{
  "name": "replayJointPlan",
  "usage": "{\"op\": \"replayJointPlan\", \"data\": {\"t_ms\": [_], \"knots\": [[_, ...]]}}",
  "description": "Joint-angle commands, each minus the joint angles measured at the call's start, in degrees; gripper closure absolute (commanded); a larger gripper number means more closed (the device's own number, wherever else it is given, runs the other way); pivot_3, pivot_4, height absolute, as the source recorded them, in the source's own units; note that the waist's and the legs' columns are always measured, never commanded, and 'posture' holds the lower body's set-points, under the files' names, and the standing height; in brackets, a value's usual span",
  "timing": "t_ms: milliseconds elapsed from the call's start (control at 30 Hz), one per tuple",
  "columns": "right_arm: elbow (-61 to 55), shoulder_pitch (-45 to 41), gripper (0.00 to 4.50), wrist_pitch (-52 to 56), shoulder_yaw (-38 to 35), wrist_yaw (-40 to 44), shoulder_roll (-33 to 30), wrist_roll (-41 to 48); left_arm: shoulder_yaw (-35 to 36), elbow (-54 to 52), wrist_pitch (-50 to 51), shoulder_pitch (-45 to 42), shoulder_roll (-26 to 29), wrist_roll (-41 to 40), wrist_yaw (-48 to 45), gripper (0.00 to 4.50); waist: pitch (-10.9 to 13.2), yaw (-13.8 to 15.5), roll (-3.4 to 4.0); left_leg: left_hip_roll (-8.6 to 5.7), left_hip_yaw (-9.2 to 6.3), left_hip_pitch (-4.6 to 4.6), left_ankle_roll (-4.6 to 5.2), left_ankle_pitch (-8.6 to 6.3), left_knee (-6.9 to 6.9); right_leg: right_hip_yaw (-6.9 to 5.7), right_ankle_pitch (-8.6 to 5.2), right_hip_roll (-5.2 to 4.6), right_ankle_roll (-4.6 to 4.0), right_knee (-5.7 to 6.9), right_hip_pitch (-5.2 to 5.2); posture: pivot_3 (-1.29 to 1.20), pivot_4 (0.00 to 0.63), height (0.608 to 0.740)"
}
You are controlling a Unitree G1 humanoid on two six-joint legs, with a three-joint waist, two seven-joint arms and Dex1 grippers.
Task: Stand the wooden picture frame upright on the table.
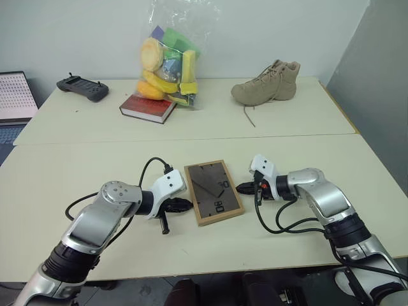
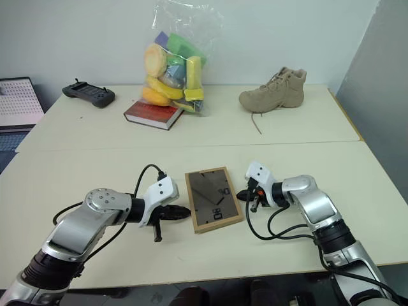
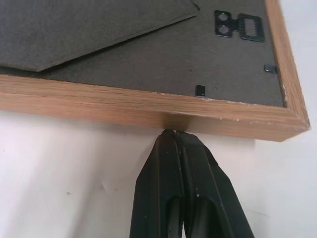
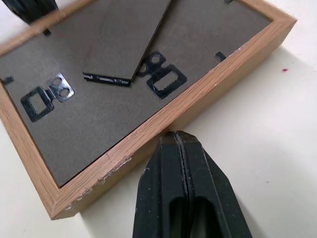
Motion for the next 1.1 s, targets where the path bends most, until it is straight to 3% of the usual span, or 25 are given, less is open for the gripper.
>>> {"op": "replayJointPlan", "data": {"t_ms": [33, 100, 267, 367, 433, 600, 800, 1100], "knots": [[-2.01, -0.57, 4.50, -1.59, 0.23, 0.36, -0.42, 0.23, 2.79, 1.67, -5.30, 1.37, 2.34, 1.17, 1.70, 4.47, 0.00, -0.04, 0.00, 0.00, 0.01, 0.01, 0.00, 0.00, -0.01, 0.01, 0.00, 0.00, 0.00, 0.00, 0.00, 0.00, 0.150, 0.740], [-1.74, -0.23, 4.50, -3.74, -0.31, -0.40, -0.93, -0.35, 6.36, 3.08, -3.34, 2.05, 2.03, -1.11, 3.02, 4.47, 0.00, 0.02, 0.00, 0.00, -0.01, 0.02, 0.00, 0.00, -0.02, -0.01, 0.00, 0.00, 0.00, 0.00, 0.00, 0.00, 0.150, 0.740], [-0.24, 0.61, 4.50, -8.07, 0.28, -1.14, -2.17, -1.93, 16.42, -0.59, 16.77, 4.07, 2.49, -18.08, -1.22, 3.46, 0.01, -0.04, -0.01, 0.00, -0.01, -0.01, 0.00, 0.00, 0.00, -0.02, -0.01, 0.00, 0.01, -0.02, 0.01, 0.00, 0.150, 0.740], [0.70, 0.84, 4.50, -9.55, 0.24, -1.83, -1.69, -2.46, 26.05, 0.68, 38.09, 1.01, -3.04, -28.82, 0.78, 2.78, 0.01, 0.00, -0.02, 0.00, -0.02, -0.01, 0.00, 0.00, 0.02, -0.04, -0.01, -0.01, 0.01, -0.01, 0.04, 0.00, 0.150, 0.740], [0.72, 0.97, 4.50, -10.28, 0.36, -1.79, -1.55, -2.68, 30.70, 4.68, 45.75, -0.12, -6.85, -33.54, 4.62, 2.38, 0.00, 0.05, -0.02, -0.01, -0.08, 0.00, 0.00, 0.00, 0.07, -0.12, -0.01, 0.00, 0.02, 0.00, 0.09, 0.00, 0.150, 0.740], [0.06, 1.49, 4.50, -10.63, 1.18, -1.96, -1.04, -3.26, 34.58, 13.22, 47.11, 3.12, -12.28, -44.47, 18.36, 1.34, -0.01, -0.10, -0.04, 0.00, -0.14, 0.15, -0.03, 0.02, 0.06, -0.08, -0.01, 0.00, 0.01, 0.02, 0.15, 0.00, 0.150, 0.740], [-0.41, 1.87, 4.50, -9.85, 2.10, -3.32, 0.91, -3.63, 34.59, 14.02, 47.11, 6.25, -17.19, -54.20, 31.38, 0.15, -0.03, 0.01, -0.03, 0.01, -0.18, 0.21, -0.24, 0.12, 0.03, -0.03, 0.00, -0.01, 0.00, 0.01, 0.16, 0.00, 0.150, 0.740], [-2.27, 1.57, 4.50, -8.48, 3.77, -4.25, 5.34, -3.16, 32.86, 15.85, 46.19, 6.12, -25.14, -51.22, 40.37, 0.06, -0.45, 0.06, 0.23, -0.06, -0.14, 0.29, -0.27, 0.13, 0.01, 0.00, 0.00, -0.05, 0.00, 0.00, 0.22, 0.00, 0.150, 0.740]]}}
